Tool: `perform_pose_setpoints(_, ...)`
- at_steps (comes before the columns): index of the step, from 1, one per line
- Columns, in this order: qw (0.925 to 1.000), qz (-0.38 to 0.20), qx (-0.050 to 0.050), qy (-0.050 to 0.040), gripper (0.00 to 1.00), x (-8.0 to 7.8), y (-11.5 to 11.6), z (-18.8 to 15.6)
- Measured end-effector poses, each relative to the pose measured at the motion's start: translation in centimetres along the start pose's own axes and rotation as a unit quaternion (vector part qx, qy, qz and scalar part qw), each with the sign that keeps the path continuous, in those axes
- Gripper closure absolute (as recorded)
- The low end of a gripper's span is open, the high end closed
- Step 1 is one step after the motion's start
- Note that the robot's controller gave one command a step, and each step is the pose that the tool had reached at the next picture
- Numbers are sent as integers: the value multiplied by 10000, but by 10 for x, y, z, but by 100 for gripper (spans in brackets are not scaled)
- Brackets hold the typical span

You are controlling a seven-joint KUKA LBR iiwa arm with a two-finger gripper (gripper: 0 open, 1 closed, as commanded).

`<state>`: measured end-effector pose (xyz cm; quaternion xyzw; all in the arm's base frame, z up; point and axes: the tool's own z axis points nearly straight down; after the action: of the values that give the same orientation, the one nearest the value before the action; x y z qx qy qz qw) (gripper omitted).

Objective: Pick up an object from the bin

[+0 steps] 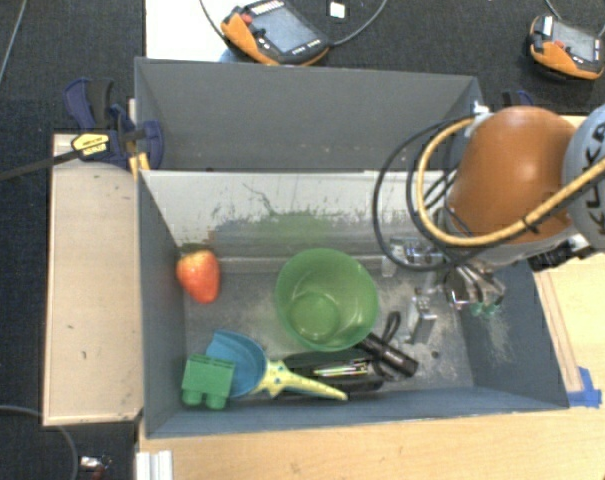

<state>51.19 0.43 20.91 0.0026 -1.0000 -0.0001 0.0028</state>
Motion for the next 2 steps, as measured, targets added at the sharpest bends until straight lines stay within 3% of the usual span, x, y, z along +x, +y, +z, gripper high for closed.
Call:
perform_pose_setpoints(1,10000,1,0,-40,0,-2,0,-4)
perform_pose_setpoints(2,9889,-1483,10,-50,0,15,10,124)
